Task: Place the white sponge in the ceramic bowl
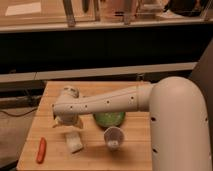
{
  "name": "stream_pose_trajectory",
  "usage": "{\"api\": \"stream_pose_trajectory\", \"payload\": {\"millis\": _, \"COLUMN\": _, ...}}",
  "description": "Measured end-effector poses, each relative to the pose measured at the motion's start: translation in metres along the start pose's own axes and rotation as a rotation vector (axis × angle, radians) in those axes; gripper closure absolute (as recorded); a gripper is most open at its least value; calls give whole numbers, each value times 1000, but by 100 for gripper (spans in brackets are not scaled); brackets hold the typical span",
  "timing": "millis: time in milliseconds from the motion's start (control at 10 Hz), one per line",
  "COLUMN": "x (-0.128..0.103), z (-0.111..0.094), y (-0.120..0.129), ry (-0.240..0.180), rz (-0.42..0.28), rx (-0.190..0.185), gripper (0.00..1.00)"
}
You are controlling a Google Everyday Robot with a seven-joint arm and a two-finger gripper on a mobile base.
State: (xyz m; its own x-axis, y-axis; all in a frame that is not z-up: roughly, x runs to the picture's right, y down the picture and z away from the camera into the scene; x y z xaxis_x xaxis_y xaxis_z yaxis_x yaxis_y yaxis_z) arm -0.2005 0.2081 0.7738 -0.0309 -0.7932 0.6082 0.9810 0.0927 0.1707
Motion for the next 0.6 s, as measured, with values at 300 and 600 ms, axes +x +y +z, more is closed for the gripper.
{"api": "stream_pose_trajectory", "payload": {"millis": 300, "x": -15, "z": 20, "y": 3, "ry": -57, "rz": -16, "rx": -30, "gripper": 20}}
{"api": "stream_pose_trajectory", "payload": {"millis": 600, "x": -22, "z": 30, "y": 9, "ry": -68, "rz": 16, "rx": -72, "gripper": 20}}
